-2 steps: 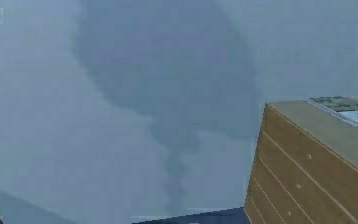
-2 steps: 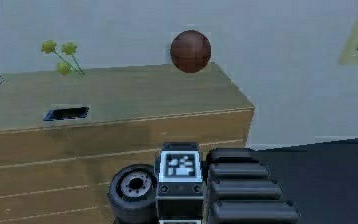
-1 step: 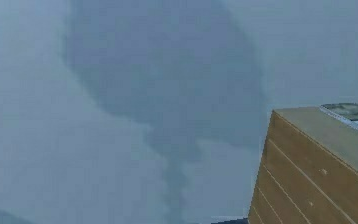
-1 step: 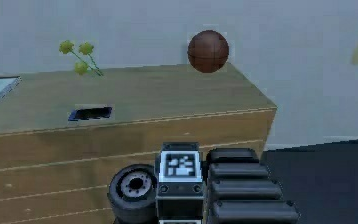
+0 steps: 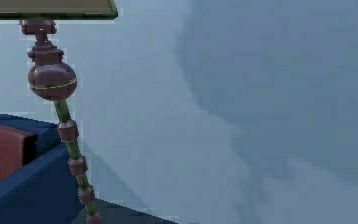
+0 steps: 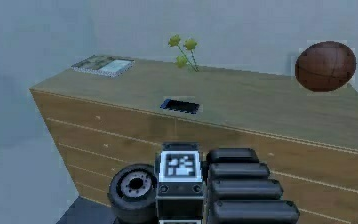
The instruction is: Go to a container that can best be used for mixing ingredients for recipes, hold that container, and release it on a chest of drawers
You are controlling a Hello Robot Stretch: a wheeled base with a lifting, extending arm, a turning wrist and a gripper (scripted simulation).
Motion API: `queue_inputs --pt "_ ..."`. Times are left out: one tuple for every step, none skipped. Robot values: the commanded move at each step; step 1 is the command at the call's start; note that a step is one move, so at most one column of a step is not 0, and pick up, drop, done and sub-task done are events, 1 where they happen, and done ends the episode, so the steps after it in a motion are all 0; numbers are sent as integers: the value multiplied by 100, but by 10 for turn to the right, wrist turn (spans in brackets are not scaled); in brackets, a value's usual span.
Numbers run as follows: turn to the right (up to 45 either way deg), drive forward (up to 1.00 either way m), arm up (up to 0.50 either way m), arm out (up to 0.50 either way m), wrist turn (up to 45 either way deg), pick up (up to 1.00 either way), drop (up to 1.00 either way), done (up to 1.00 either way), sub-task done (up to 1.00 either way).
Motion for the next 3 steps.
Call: queue_inputs --pt "0 0 0 48 0 0 0 0 0" --pt "0 0 0 0 450 0 0 0 0" --pt "0 0 0 0 450 0 0 0 0"
